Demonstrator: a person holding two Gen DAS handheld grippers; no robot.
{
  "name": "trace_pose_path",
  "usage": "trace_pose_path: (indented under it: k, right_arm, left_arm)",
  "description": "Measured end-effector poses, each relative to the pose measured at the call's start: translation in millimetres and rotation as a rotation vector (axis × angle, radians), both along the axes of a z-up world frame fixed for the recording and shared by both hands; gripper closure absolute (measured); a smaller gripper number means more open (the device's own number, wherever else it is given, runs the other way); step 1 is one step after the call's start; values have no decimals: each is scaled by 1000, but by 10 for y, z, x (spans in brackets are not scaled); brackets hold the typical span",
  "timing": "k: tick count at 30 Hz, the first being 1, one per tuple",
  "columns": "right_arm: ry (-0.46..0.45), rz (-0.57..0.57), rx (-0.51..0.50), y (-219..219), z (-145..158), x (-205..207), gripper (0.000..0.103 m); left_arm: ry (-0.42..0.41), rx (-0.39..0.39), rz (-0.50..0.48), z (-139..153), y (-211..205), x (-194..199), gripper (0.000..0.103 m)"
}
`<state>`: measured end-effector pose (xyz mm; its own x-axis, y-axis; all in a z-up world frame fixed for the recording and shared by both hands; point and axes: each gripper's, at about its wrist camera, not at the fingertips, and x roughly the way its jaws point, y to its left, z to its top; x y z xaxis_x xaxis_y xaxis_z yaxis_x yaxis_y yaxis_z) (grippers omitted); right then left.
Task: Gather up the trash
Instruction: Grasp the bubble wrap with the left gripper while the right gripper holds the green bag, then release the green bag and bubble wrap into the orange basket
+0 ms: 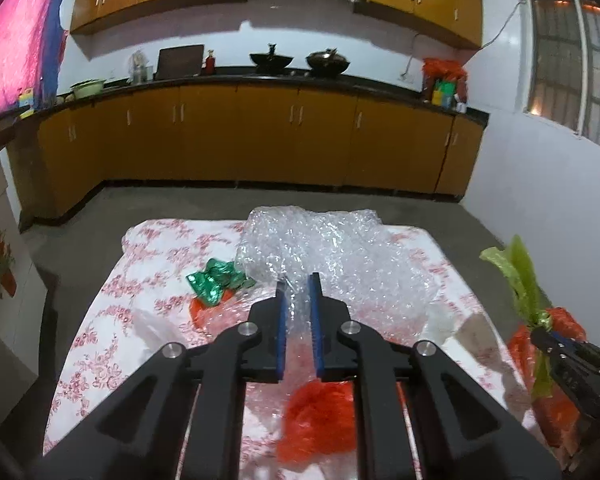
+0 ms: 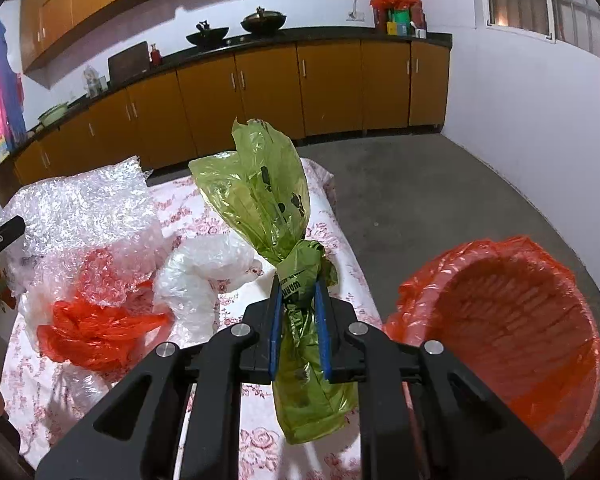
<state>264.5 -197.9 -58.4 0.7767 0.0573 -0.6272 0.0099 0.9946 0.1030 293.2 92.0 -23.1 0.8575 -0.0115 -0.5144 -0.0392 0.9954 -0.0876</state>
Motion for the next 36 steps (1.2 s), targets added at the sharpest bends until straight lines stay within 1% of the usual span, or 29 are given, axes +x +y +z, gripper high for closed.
trace_pose_path:
  k: [9,17,24,27,36]
  right_arm:
    - [-37,-27,6,-210,150,-258,87]
    - [-63,-85,9,-540,254,-506,87]
    - [-67,-175,17,-922,301,-749,87]
    - [-69,-231,15,-1121,297,-877,87]
    - [-66,-338,16,-1514,263,-1126,87]
  left_arm:
    - [-49,-29,-63,250,-227,-255,92]
    - [-79,-46,-138,398,-582,-447,92]
    - [-78,-71,-216,410,-996,-563,92]
    - [-72,-82,-257,381,-1214,-600,92]
    - [-44,-103,-356,253,-1806,-672,92]
